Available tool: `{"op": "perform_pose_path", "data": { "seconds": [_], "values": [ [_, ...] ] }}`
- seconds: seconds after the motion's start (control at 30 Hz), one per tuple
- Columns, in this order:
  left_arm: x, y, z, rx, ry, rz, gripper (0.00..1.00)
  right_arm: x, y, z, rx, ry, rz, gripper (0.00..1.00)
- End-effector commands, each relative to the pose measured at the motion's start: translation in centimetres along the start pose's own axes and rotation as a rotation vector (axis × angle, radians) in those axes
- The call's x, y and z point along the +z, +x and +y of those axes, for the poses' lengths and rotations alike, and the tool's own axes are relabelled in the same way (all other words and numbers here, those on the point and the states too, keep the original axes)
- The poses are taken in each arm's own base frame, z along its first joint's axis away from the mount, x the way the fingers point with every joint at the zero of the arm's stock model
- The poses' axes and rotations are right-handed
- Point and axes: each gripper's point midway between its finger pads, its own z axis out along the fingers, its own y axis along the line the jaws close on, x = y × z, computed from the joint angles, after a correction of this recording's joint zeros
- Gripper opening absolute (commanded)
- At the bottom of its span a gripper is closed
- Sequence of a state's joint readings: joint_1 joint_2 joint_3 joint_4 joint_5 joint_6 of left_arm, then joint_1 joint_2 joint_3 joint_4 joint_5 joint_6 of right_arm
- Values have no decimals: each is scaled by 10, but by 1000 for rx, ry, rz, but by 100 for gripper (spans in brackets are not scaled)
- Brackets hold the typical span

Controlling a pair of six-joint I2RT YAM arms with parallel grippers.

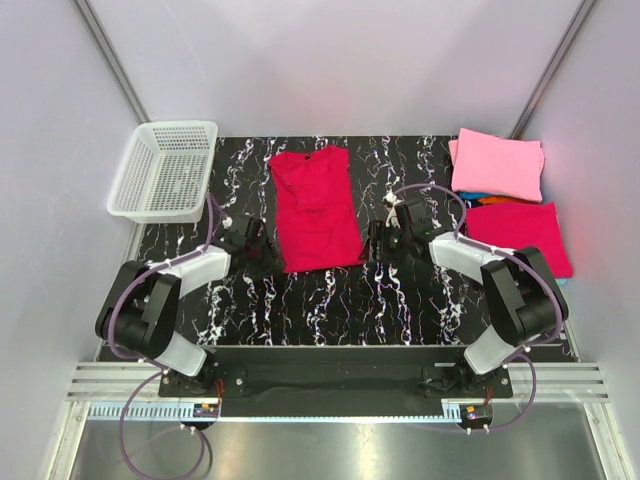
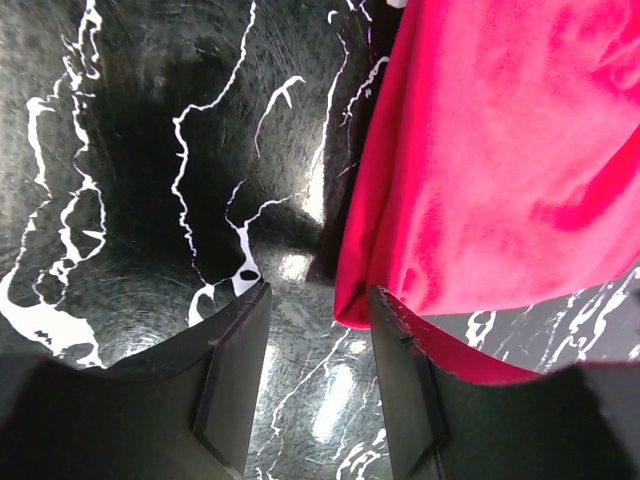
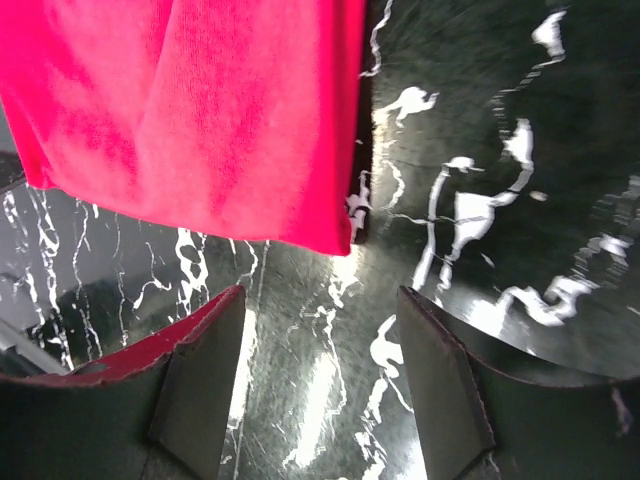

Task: Fold and stack the t-shirts
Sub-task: Fold the tshirt

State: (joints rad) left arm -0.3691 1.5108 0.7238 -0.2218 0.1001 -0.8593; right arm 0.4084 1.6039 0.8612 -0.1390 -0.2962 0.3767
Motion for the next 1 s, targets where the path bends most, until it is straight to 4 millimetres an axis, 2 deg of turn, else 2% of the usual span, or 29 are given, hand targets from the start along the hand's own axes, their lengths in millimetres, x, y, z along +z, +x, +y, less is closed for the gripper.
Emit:
{"op": "perform_pose_path", "data": {
  "seconds": [0.0,0.13,0.27,0.67,0.83,0.97],
  "values": [
    [-1,12,7,-38,0,36,50,15,-9,18,2,-114,-42,68],
    [-7,11,24,-74,-44,7,50,28,-10,10,-4,-88,-40,67],
    [-18,4,31,-112,-24,-50,50,38,-7,2,3,-67,-20,65],
    [-39,5,-21,-186,351,18,50,46,0,-1,46,-69,-12,63],
    [-35,-1,-30,-176,396,14,50,46,1,1,55,-81,-11,62],
    [-26,-4,-27,-181,385,13,49,45,2,3,53,-88,-10,60]
  ]
}}
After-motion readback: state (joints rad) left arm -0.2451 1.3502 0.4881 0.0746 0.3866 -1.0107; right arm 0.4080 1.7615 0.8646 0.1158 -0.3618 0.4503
